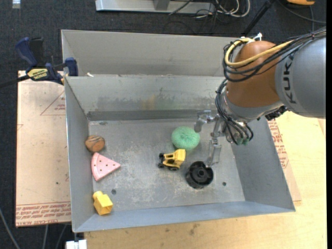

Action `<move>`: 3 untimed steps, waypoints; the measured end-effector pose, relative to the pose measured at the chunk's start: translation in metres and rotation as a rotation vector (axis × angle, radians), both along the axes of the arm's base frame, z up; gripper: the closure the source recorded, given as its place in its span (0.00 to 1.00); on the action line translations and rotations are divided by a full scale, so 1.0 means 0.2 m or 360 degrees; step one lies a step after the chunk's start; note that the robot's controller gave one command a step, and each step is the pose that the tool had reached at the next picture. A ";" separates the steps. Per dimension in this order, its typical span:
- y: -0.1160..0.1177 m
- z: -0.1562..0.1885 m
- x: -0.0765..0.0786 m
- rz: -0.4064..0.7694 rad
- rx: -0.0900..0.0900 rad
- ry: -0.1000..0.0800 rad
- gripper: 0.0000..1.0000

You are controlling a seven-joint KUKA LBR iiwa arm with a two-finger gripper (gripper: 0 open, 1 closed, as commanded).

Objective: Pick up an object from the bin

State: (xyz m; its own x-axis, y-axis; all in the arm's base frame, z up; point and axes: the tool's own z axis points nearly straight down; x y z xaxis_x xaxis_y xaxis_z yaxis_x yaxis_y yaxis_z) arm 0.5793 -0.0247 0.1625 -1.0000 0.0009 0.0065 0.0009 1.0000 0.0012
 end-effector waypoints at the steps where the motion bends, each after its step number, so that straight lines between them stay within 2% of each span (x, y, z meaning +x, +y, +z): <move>1: 0.00 0.02 0.01 0.0001 -0.0001 -0.0012 0.00; 2: 0.05 -0.17 0.10 -0.0008 -0.0001 -0.0029 0.00; 3: 0.11 -0.44 0.25 0.0031 0.0000 -0.0038 1.00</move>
Offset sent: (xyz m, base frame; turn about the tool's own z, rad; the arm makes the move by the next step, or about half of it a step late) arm 0.0327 0.0200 -0.0842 0.0116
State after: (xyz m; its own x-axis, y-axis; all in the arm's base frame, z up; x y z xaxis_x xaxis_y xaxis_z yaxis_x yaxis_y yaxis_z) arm 0.6298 -0.0034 0.0755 -0.9997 -0.0183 -0.0176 -0.0183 0.9998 0.0011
